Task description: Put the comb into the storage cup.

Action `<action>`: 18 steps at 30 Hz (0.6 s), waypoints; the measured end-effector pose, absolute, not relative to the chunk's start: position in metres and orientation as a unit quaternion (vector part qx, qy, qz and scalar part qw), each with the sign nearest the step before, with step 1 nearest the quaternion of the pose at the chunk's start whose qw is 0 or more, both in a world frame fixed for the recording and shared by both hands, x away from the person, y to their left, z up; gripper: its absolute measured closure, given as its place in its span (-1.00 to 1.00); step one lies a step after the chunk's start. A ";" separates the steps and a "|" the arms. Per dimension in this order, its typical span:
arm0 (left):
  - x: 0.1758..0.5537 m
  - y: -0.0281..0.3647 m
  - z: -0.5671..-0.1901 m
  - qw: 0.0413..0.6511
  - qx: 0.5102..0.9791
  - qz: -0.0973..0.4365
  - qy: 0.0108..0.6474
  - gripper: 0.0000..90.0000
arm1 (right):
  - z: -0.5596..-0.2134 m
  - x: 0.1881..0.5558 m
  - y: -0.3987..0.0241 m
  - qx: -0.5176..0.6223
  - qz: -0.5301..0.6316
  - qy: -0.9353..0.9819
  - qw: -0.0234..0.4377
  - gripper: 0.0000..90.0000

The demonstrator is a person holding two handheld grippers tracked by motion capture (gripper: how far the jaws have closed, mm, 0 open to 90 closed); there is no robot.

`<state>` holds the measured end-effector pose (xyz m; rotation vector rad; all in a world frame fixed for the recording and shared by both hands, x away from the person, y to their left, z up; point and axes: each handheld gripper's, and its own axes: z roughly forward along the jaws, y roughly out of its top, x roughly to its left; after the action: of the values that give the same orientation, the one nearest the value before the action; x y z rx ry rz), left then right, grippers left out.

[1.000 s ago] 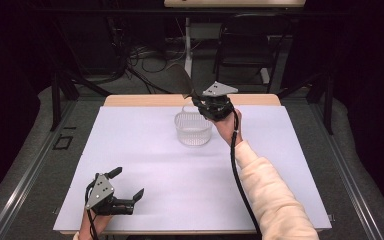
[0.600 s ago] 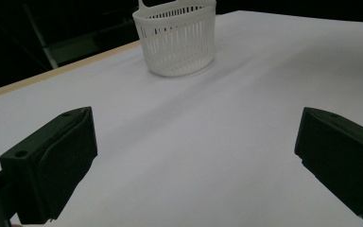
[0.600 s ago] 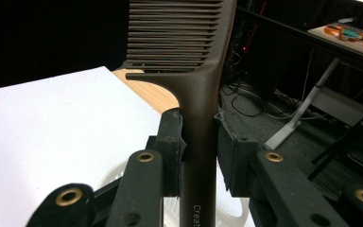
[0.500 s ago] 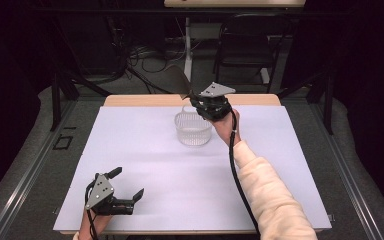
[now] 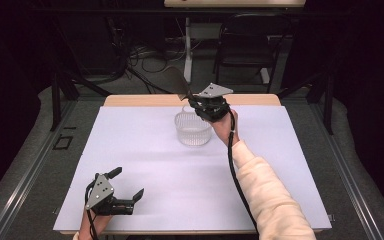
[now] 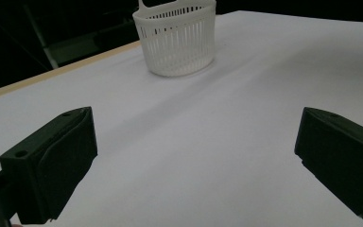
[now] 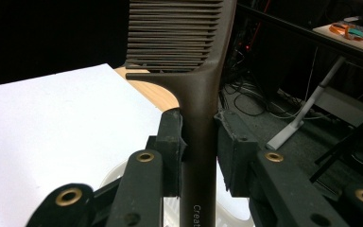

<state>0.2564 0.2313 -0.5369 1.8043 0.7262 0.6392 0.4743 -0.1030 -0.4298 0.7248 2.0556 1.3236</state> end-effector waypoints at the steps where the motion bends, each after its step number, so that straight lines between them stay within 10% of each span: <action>1: 0.256 0.231 -0.537 0.520 0.753 0.266 0.303 -1.00 | -0.430 0.474 -0.103 0.272 0.496 0.771 0.291 0.61; 18: 0.256 0.231 -0.537 0.521 0.752 0.267 0.303 -1.00 | -0.436 0.477 -0.099 0.272 0.493 0.776 0.285 0.61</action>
<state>0.2561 0.2315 -0.5368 1.8029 0.7251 0.6403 0.4766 -0.0985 -0.4357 0.7274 2.0740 1.3190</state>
